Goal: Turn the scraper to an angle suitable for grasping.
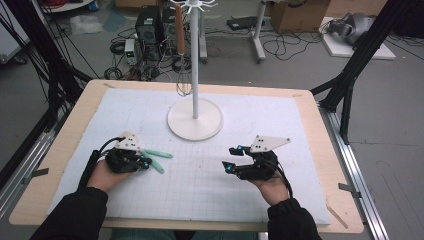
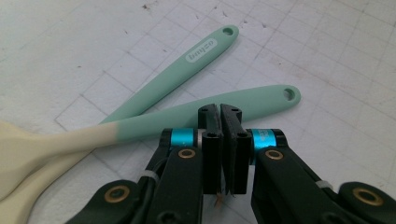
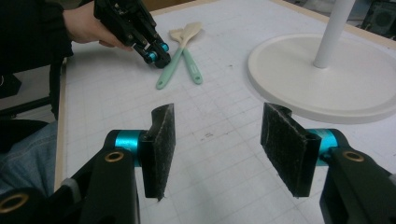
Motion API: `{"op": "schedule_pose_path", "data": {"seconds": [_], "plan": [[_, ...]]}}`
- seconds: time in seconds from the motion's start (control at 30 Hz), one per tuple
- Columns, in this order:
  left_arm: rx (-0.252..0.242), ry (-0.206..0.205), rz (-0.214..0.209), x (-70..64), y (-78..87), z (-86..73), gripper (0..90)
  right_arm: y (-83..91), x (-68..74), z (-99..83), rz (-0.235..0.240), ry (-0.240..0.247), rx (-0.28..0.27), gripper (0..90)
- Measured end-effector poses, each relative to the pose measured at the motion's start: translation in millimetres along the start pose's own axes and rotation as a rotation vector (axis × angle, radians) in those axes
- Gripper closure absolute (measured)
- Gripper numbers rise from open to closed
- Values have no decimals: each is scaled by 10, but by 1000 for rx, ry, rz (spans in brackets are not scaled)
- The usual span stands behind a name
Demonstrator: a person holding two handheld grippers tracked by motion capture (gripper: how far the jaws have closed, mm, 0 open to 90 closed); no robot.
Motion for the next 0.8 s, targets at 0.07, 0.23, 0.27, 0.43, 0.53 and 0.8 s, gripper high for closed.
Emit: {"op": "schedule_pose_path", "data": {"seconds": [0.07, 0.23, 0.27, 0.43, 0.53, 0.8], "plan": [[-4, -1, -3, -8, -10, 7, 867, 1, -1, 0, -2, -2, 1, 444], [0, -10, -10, -25, -25, 25, 869, -6, 2, 0, 1, 1, 1, 444], [1, -11, -13, -26, -26, 28, 869, -7, 2, 0, 0, 0, 0, 444], [-6, -15, -17, -33, -43, 41, 869, -11, -3, -5, 0, 3, 3, 444], [-5, -14, -17, -35, -41, 40, 869, -12, -6, -5, 0, 6, 2, 443], [-17, -38, -11, -16, 16, 87, 854, -12, -5, -9, 1, 2, 4, 443]]}}
Point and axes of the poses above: each handheld gripper's, and its own axes: y roughly backward along the jaws, z roughly out of its top, x roughly to its left, the point moved 3 cm from there along -y, roughly forward along the jaws, and after that the axes turned 6 degrees about -y, right-handed, at the moved point
